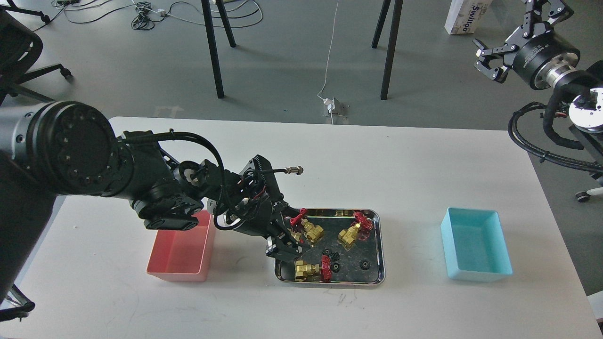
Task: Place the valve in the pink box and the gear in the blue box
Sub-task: 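Lower the left gripper and grasp a brass valve with red handle, then lift the valve and carry it over the pink box, then lower the valve into the pink box and open the left gripper, then withdraw the left gripper upward away from the pink box, then reach the right gripper down over the metal tray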
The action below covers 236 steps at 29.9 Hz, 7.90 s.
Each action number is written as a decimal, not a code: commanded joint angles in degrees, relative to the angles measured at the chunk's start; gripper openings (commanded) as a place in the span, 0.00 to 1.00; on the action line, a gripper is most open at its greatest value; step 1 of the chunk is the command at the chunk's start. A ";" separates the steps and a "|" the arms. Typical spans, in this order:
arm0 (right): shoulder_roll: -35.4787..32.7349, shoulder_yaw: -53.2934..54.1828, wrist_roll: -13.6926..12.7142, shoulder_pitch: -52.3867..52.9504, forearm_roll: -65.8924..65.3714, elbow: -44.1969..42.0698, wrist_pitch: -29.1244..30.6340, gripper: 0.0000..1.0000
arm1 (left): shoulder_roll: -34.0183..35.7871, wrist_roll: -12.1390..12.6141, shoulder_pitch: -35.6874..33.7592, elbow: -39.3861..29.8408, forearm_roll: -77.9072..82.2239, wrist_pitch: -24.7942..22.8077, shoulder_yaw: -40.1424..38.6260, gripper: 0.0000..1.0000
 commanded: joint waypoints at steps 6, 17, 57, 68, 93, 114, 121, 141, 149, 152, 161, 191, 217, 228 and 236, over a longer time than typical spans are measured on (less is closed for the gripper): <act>-0.56 -0.13 -0.04 -1.44 0.00 0.01 -0.02 0.99 | -0.08 0.00 4.26 4.96 0.70 0.60 0.00 0.84; -0.74 -0.13 -0.04 -2.85 0.00 0.10 -0.02 0.99 | -0.08 0.00 5.67 5.40 1.93 0.60 0.00 0.77; -0.74 0.23 0.05 -5.31 0.09 0.10 -0.11 0.99 | 0.80 0.00 8.04 8.04 3.69 1.83 -0.18 0.40; -0.74 0.31 0.05 -6.01 0.09 0.10 -0.11 0.99 | 1.15 0.00 8.04 7.86 4.04 1.83 -0.27 0.33; -0.74 0.58 0.05 -6.37 0.09 0.10 -0.11 0.99 | 8.35 0.00 1.55 -0.74 5.54 2.18 -4.83 0.31; 0.05 -1.88 -5.14 12.18 -0.09 5.64 0.25 0.99 | 43.33 0.00 -1.01 -16.04 20.30 2.27 -14.32 0.31; 0.14 -1.97 -5.14 8.93 0.00 5.63 0.24 0.99 | 48.52 0.00 1.00 -16.39 24.25 2.27 -14.51 0.31; -0.47 -1.27 -5.05 5.50 0.00 5.72 0.33 0.99 | 48.09 0.00 10.76 -8.93 27.25 2.71 -14.94 0.31; -0.56 -1.18 -4.96 4.62 0.09 5.90 0.24 0.99 | 45.80 0.00 15.86 -6.11 27.25 2.71 -18.19 0.32; -0.65 -1.18 -4.87 4.18 0.09 5.90 0.24 0.99 | 44.49 0.00 17.70 -5.24 27.25 2.71 -19.51 0.33; -1.00 -1.09 -4.87 3.57 0.09 6.07 0.16 0.99 | 43.43 0.00 18.94 -2.86 27.33 2.79 -19.87 0.39; -0.21 -7.59 -4.34 3.21 -26.40 9.58 2.35 0.99 | 51.27 0.00 19.90 -19.29 -2.41 -10.56 -58.87 0.84; 11.73 -60.06 -3.82 23.96 -82.34 37.19 13.30 0.97 | 9.68 0.00 43.28 -1.28 -45.62 -44.67 -109.69 0.99; 18.68 -63.84 -3.90 23.43 -86.83 34.99 13.30 0.55 | 7.22 0.00 45.57 -1.19 -45.62 -43.00 -109.95 0.99; 21.15 -64.81 -3.99 21.50 -86.83 31.48 13.30 0.55 | 6.34 0.00 45.48 -1.28 -45.70 -40.54 -109.95 0.99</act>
